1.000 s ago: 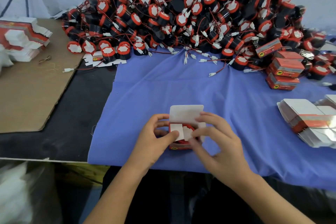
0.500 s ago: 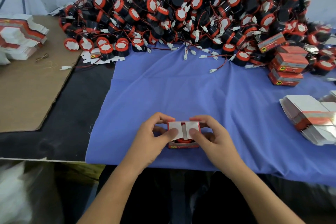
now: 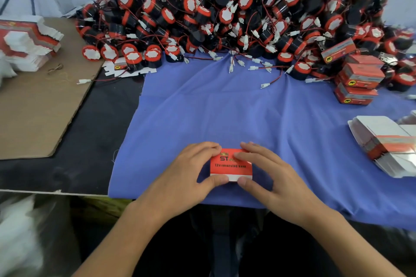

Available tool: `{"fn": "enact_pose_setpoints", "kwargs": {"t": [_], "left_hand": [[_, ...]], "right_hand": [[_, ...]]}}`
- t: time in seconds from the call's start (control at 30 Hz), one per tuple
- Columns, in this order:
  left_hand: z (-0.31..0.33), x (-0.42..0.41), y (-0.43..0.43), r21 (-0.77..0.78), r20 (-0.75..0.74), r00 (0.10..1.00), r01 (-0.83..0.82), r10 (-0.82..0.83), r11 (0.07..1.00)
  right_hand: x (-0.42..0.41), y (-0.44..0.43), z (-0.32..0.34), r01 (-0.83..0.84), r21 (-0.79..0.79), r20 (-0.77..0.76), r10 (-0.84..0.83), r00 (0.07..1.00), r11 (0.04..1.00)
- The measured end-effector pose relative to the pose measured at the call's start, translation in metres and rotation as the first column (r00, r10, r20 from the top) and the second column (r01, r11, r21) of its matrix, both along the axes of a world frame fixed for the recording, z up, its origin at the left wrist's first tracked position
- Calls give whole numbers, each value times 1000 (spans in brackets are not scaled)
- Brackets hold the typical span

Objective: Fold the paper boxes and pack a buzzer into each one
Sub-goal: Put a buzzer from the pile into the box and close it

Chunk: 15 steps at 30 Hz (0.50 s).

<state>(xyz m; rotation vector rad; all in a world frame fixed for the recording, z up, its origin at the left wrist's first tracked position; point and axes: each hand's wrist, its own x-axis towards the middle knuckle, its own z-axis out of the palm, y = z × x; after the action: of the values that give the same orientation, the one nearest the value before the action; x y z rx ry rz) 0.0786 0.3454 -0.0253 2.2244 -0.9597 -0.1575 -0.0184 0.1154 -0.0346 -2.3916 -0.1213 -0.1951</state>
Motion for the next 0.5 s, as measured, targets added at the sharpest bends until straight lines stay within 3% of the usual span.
{"fn": "enact_pose_setpoints", "kwargs": {"t": [0.2, 0.37, 0.5], "left_hand": [[-5, 0, 1, 3, 96, 995, 35, -35, 999], [-5, -3, -5, -137, 124, 992, -16, 33, 990], [-8, -7, -7, -156, 247, 968, -12, 51, 988]], "right_hand": [[3, 4, 6, 27, -79, 123, -17, 992, 997], [7, 6, 9, 20, -88, 248, 2, 969, 996], [7, 8, 1, -3, -113, 244, 31, 969, 994]]}}
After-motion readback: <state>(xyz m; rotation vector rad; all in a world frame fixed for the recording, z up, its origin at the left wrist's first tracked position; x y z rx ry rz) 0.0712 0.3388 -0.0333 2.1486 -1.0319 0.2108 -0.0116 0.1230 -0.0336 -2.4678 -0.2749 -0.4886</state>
